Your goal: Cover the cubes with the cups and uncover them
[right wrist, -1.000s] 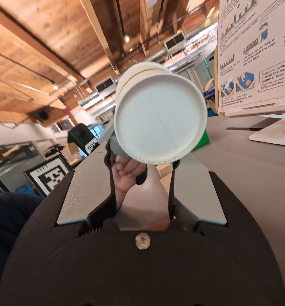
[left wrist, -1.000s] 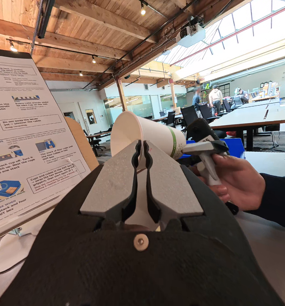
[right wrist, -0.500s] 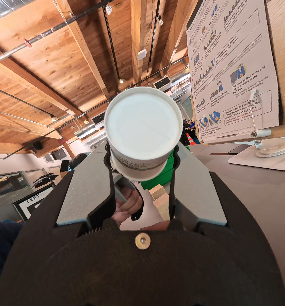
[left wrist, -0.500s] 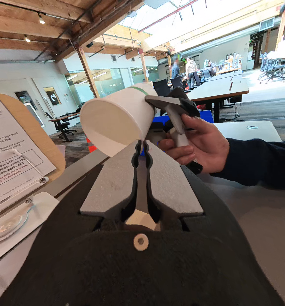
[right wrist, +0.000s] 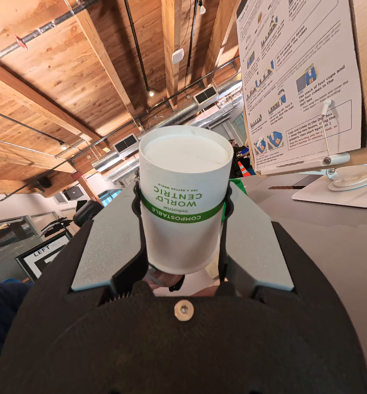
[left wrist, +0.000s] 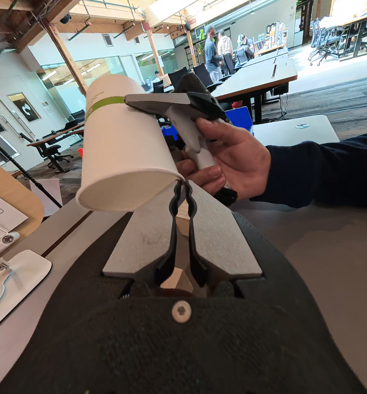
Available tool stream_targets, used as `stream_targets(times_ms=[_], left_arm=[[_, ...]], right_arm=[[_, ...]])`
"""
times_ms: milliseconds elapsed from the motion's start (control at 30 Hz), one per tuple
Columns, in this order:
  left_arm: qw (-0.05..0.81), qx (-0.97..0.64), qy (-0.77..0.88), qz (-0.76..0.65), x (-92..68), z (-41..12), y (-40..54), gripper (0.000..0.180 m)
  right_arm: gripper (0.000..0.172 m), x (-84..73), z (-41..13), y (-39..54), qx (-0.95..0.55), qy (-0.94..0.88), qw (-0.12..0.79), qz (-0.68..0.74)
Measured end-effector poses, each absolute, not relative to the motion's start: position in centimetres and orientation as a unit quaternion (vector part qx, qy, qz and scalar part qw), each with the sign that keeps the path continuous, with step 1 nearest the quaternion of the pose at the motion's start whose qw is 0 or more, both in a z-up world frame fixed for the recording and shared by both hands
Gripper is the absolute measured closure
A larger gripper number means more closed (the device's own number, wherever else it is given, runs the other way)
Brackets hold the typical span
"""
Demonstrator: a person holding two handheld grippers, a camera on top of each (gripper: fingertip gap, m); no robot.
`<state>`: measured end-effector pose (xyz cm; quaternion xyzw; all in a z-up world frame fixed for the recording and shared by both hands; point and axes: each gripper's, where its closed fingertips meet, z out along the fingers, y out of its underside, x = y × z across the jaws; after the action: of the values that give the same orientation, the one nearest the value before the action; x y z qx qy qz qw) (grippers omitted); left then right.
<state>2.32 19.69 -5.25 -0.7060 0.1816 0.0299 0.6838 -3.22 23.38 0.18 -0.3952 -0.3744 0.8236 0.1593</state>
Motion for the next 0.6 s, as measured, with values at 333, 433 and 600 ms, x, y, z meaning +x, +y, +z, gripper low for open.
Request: stream_targets(times_ms=[333,433,600], left_arm=[[0.701,-0.695,0.159,0.016,2.2,-5.1,19.7,0.176],[0.709,-0.689,0.152,0.007,2.1,-4.6,19.5,0.175],[0.726,-0.676,0.126,-0.003,1.3,-3.8,19.2,0.159]], right_arm=[[0.095,-2.7,0.5,23.8,-0.389,-0.392,0.199,0.809],[0.095,-2.5,0.7,24.5,-0.392,-0.391,0.215,0.805],[0.095,-2.3,0.9,25.0,-0.389,-0.394,0.224,0.802]])
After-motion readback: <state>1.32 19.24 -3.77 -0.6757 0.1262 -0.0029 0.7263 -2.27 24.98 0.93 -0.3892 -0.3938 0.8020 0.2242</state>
